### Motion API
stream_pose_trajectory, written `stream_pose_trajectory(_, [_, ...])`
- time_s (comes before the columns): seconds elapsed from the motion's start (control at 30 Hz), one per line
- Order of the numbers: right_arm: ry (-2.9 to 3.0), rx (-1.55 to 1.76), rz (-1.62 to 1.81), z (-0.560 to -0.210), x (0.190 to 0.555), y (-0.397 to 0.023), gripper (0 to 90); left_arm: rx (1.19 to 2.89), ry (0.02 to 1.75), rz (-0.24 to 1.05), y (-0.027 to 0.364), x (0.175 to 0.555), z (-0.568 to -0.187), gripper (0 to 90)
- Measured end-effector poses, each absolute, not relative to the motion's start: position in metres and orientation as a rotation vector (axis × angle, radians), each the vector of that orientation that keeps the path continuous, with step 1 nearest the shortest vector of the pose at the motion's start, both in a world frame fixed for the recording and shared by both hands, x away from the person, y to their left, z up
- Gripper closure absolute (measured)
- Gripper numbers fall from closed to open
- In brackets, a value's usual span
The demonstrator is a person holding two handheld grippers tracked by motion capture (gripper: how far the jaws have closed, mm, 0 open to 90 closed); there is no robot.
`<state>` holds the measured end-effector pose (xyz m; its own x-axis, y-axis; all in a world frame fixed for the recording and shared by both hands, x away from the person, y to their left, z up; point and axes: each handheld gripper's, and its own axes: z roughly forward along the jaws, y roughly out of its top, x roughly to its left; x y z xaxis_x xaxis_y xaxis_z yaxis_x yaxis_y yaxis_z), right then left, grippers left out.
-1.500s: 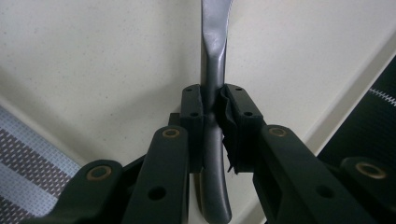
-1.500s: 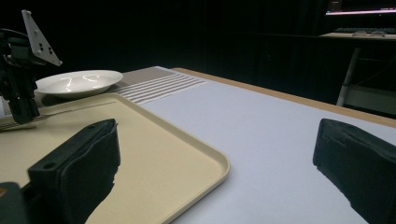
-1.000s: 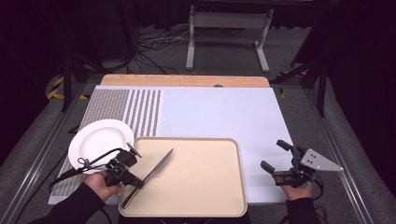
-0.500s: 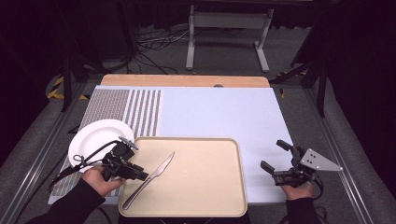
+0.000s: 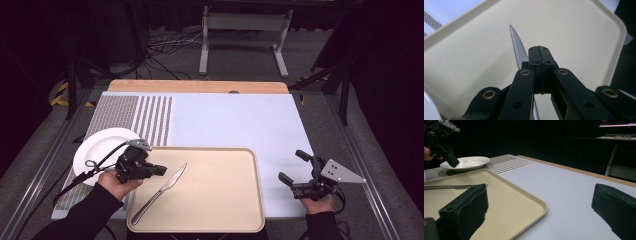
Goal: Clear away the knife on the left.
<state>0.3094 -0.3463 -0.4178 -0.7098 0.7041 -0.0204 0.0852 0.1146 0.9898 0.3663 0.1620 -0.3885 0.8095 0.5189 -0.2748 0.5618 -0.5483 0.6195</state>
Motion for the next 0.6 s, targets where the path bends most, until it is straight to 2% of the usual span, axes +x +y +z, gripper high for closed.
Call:
stream_pose_trajectory(0.07, [1.904, 0.761, 1.632, -0.418, 0.310, -0.347, 1.4, 2.227, 0.817, -0.139, 0.159, 0.371, -0.391, 90.0])
stream_pose_trajectory(0.27, [1.908, 0.763, 1.634, -0.419, 0.310, -0.347, 1.4, 2.290, 0.776, -0.099, 0.140, 0.376, -0.404, 90.0])
stream_pose_trajectory(0.6, [1.910, 0.765, 1.631, -0.419, 0.311, -0.347, 1.4, 2.351, 0.767, -0.147, 0.126, 0.384, -0.427, 90.0])
